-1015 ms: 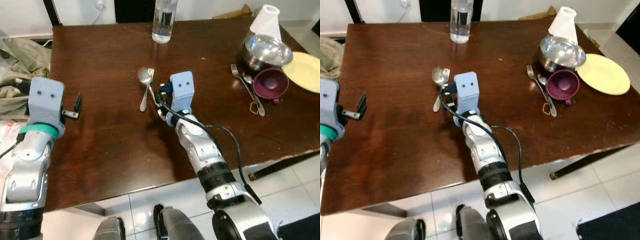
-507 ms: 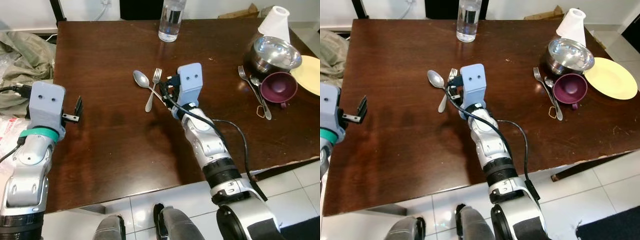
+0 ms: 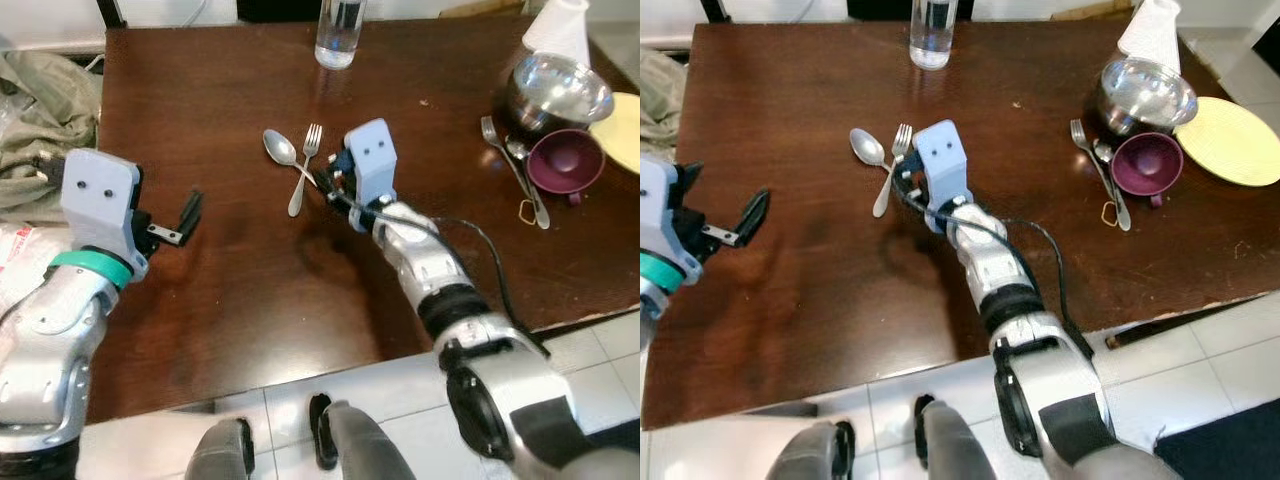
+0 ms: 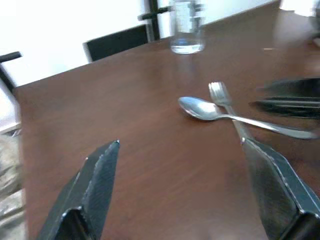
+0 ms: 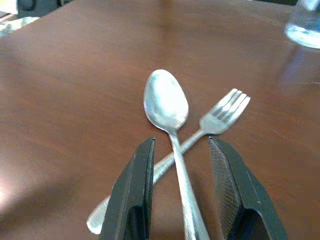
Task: Setting the table
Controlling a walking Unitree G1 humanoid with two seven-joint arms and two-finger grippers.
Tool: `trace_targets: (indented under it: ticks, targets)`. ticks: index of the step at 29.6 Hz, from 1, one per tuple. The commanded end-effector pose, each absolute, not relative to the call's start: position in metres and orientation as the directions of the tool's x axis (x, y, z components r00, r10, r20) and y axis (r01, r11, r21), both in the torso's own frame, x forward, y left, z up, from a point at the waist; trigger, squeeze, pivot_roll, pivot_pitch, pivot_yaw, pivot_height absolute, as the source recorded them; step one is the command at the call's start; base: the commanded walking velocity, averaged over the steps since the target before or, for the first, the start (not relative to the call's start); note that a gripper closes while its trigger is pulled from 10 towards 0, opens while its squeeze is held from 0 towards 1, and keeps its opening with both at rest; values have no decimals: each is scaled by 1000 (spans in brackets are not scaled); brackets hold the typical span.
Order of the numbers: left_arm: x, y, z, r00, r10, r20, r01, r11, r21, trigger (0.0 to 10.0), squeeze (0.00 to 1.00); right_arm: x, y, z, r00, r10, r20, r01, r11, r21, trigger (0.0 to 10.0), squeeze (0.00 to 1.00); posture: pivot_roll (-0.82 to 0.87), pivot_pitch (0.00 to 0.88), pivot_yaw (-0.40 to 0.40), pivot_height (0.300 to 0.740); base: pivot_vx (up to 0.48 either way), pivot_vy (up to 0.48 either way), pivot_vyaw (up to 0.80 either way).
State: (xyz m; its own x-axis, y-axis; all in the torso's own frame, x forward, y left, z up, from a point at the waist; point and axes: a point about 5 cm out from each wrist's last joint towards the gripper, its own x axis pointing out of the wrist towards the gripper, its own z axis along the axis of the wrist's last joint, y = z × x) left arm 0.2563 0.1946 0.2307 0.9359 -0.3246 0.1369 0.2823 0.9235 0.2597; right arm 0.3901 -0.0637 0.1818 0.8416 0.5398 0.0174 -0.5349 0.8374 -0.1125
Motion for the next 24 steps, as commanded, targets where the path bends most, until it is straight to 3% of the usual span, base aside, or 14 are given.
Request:
trace_targets:
  ticks: [1,10,12,24]
  targets:
    - [251,187,234,913,-391,116,353,900,257,10000,0,391,-65,173,840,542,-33,-543,835,-89,10000,0,91,228,-6,740,0,0,0]
    - [246,183,244,893,-434,123,393,882,260,10000,0,393,-69,169,829,551,-92,-559,820,-122,10000,0,99,242,-1,740,0,0,0]
    - [244,183,252,882,-452,134,412,876,250,10000,0,393,-77,161,827,535,-170,-560,808,-182,10000,0,95,243,-1,740,0,0,0]
    - [245,185,261,879,-455,143,420,880,223,10000,0,385,-94,128,741,522,-422,-639,742,-203,10000,0,77,235,-6,740,0,0,0]
